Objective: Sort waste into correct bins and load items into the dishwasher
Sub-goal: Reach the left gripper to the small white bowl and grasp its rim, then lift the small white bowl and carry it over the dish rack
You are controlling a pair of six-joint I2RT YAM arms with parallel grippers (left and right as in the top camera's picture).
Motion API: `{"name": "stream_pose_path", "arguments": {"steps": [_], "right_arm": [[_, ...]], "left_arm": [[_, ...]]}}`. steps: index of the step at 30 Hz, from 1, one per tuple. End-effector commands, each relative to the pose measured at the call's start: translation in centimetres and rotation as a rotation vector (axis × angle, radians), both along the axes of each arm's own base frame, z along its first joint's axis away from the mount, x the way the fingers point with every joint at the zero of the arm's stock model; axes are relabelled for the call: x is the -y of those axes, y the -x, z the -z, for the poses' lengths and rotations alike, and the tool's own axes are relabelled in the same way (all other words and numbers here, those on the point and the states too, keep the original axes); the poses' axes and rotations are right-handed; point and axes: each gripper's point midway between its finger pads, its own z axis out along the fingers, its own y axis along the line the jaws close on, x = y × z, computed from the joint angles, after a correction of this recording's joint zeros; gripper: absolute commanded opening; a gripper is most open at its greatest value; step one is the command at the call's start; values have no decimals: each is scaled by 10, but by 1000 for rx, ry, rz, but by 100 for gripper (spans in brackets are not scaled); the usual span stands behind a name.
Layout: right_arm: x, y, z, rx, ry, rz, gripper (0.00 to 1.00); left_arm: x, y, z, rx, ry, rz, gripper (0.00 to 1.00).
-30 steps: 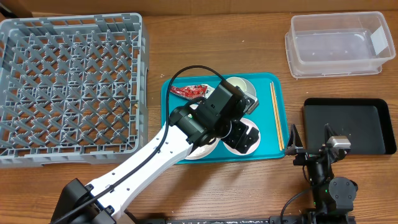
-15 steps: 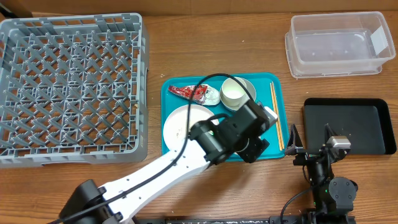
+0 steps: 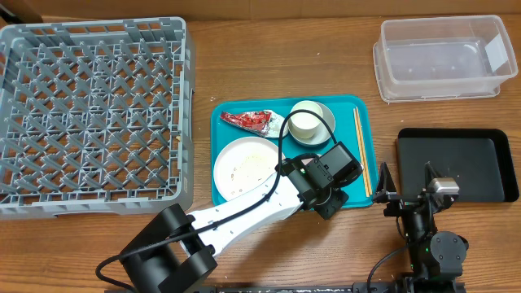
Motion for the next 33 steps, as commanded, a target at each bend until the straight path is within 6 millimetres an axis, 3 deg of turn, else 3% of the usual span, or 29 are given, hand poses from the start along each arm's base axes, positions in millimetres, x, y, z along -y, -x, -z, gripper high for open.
{"name": "stream_pose_path", "arguments": {"steps": [1, 7, 12, 15, 20, 23, 29, 32, 33], "right_arm": [[1, 0, 2, 4, -3, 6, 100], [1, 0, 1, 5, -3, 6, 100], [1, 0, 1, 5, -3, 6, 100], [1, 0, 2, 4, -3, 6, 100], [1, 0, 2, 4, -3, 6, 100], [1, 0, 2, 4, -3, 6, 100], [1, 0, 2, 4, -3, 6, 100], [1, 0, 1, 5, -3, 6, 100], [1, 0, 2, 4, -3, 6, 100]], "left_arm": [[9, 8, 8, -19, -7, 42, 49], [7, 10, 29, -50, -50, 43, 44], [9, 9, 30, -46, -42, 39, 40], [12, 7, 28, -46, -27, 21, 31], [16, 5, 22, -54, -10, -11, 5], [19, 3, 17, -52, -5, -11, 4], [27, -4, -14, -62, 12, -53, 4], [37, -11, -52, -47, 36, -55, 4], [40, -15, -74, -35, 56, -59, 4]]}}
